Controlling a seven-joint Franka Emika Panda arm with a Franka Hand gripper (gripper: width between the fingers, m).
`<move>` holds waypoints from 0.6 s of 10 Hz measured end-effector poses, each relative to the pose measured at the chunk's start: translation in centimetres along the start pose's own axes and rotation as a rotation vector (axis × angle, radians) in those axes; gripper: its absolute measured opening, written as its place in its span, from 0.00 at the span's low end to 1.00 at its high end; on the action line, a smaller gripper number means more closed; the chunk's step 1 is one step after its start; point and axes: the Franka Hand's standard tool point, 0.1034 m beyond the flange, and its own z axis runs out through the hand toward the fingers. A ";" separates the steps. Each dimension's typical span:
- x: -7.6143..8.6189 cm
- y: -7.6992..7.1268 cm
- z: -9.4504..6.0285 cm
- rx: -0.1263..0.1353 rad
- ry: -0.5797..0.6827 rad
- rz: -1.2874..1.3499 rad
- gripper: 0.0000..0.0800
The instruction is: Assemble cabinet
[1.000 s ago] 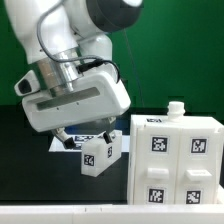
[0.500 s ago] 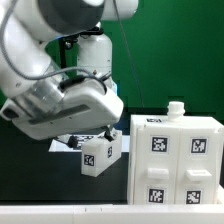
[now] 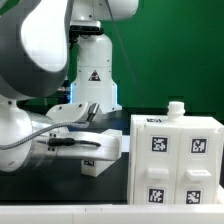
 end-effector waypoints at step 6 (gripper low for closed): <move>0.7 1.9 2.2 0.004 -0.115 0.081 0.88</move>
Offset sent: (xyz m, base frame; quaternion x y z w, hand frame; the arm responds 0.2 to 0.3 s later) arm 0.0000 0.0000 0.0000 0.0000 0.0000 0.0000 1.0000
